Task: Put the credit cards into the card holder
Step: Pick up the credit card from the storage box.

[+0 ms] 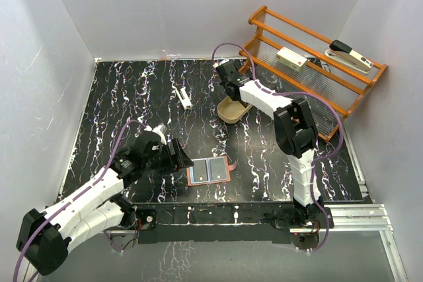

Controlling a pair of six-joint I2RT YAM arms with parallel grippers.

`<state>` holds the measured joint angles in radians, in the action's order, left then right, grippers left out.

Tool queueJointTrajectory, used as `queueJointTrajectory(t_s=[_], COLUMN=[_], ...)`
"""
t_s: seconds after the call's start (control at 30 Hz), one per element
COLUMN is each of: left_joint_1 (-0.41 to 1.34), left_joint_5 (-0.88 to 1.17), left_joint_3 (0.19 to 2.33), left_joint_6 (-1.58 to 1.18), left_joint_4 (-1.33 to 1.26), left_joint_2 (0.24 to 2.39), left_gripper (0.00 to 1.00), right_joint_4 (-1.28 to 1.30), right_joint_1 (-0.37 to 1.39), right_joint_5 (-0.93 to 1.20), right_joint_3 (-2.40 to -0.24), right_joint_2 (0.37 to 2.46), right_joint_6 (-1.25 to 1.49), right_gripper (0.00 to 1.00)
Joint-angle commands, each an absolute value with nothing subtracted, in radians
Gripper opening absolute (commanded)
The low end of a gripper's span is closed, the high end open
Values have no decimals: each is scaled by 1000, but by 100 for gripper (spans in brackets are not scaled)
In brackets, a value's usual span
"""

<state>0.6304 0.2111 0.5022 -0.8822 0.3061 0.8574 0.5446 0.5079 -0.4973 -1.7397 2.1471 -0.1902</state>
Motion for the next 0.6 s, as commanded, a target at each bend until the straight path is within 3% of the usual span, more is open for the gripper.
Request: queueJointTrajectory(t_s=[0.0, 0.07, 0.27, 0.57], left_joint_1=[632, 632, 631, 632], left_joint_5=[228, 236, 259, 274], left_joint_3=[523, 529, 570, 588], left_joint_6=[-895, -900, -873, -900], left_joint_4=[328, 325, 335, 269], left_joint_2=[839, 842, 867, 864], left_gripper=[75, 76, 84, 86], right_joint_4=[591, 577, 615, 489], right_joint_1=[484, 491, 493, 494], right_joint_5=[-398, -326, -156, 260], right_joint_3=[-1795, -1751, -1684, -1399], right_joint_2=[2025, 1977, 1862, 1568], right_joint_6=[-85, -60, 23, 259], right_gripper=[4, 0, 0, 0])
